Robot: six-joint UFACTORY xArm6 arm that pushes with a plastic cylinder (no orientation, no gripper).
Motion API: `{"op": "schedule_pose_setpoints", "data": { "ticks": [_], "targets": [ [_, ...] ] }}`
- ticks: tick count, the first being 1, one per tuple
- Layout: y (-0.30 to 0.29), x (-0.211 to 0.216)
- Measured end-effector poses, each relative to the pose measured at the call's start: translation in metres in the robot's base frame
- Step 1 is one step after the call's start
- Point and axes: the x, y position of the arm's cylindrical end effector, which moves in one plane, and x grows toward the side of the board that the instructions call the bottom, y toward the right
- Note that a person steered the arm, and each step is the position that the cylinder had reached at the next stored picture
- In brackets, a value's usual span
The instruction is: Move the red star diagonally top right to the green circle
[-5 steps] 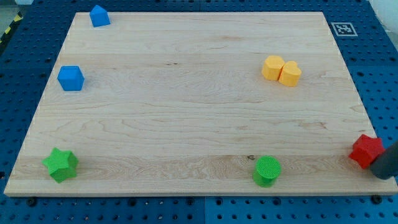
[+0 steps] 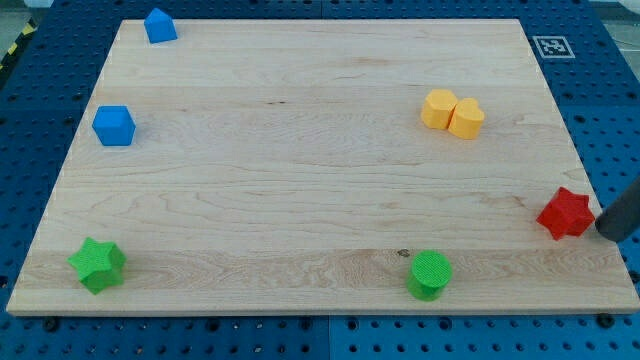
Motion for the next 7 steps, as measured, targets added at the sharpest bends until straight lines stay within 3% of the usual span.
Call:
{"op": "schedule_pose_setpoints", "data": {
  "ticks": [1, 5, 7],
  "targets": [
    [-0.054, 0.000],
    [-0.067, 0.018],
    [-0.116, 0.003]
  ]
}}
